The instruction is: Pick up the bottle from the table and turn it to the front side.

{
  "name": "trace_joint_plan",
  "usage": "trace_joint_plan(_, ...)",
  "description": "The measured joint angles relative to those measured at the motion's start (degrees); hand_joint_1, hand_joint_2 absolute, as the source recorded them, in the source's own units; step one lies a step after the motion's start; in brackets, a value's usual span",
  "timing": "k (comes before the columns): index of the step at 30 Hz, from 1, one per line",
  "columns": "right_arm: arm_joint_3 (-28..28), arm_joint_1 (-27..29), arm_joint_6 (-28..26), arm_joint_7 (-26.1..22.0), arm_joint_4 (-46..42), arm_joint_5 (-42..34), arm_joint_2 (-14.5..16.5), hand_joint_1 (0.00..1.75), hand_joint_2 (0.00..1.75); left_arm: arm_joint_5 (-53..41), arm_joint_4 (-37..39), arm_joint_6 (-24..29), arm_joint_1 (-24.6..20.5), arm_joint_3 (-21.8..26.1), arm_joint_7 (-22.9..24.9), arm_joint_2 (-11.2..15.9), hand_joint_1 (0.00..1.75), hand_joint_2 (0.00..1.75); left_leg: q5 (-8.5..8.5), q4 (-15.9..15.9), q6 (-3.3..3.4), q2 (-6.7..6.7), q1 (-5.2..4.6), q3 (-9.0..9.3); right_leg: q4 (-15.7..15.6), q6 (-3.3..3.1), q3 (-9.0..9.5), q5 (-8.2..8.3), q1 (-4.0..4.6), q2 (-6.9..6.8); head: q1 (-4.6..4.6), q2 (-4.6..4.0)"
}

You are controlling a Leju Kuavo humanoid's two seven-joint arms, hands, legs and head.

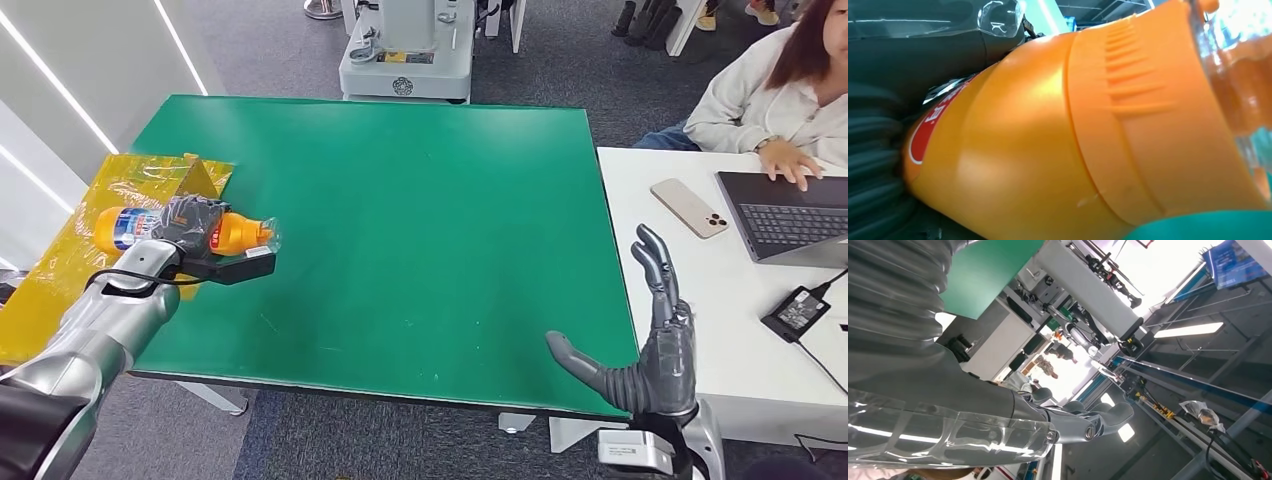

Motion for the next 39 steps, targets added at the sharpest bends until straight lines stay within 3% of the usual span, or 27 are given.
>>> trace_joint_plan(18,0.8,2.7,1.7,0.4,-1.2,1.9,-0.3,0.0,1.75,2.5,1.2,0.2,7.6,3.7,3.9,-0.7,1.58,1.75,0.0,0.0,0.0,0.0,0.0,-0.01,0.0,0.0,0.0,-0.01,0.0,0.0,0.0,0.0)
trace_joint_plan(21,0.8,3.3,2.5,0.9,-1.5,3.1,-0.3,0.0,1.75,1.4,1.2,1.5,8.7,3.8,4.9,-0.4,1.4,1.75,0.0,0.0,0.0,-0.01,0.0,-0.01,0.0,0.0,0.01,-0.01,0.0,-0.01,0.0,0.0)
trace_joint_plan(22,0.9,3.6,2.8,1.0,-1.6,3.6,-0.3,0.0,1.75,1.0,1.2,2.3,9.0,3.8,5.4,-0.3,1.13,1.75,0.0,0.0,0.0,-0.01,0.0,-0.01,0.0,0.0,0.01,-0.01,0.0,-0.01,0.01,0.0)
trace_joint_plan(25,0.9,4.4,3.2,1.4,-2.0,4.4,-0.3,0.0,1.75,0.4,1.2,4.2,9.6,3.8,6.4,0.0,0.1,1.75,-0.01,0.0,0.0,0.0,0.0,-0.01,0.0,0.0,0.01,-0.01,0.0,-0.01,-0.01,0.0)
trace_joint_plan(26,0.9,4.6,3.2,1.4,-2.1,4.5,-0.3,0.0,1.75,0.3,1.2,4.6,9.7,3.8,6.7,0.0,0.0,1.75,-0.01,0.0,-0.01,0.0,0.0,-0.02,0.0,0.0,0.01,-0.01,0.0,-0.01,-0.01,0.0)
trace_joint_plan(34,1.2,5.1,4.5,2.0,-2.2,7.4,-0.1,0.0,1.75,-2.4,1.2,14.5,12.3,3.8,8.5,-0.4,0.0,1.75,-0.01,0.0,0.0,-0.01,-0.01,-0.01,0.0,0.0,0.01,-0.01,0.0,-0.02,0.0,0.0)
trace_joint_plan(39,1.2,5.1,5.1,2.8,-2.2,7.8,0.4,0.0,1.75,-2.6,1.2,16.2,12.7,3.9,8.4,-1.7,0.0,1.75,-0.01,0.0,0.0,-0.05,-0.02,-0.01,0.0,0.0,0.02,-0.02,0.0,-0.09,0.0,0.0)
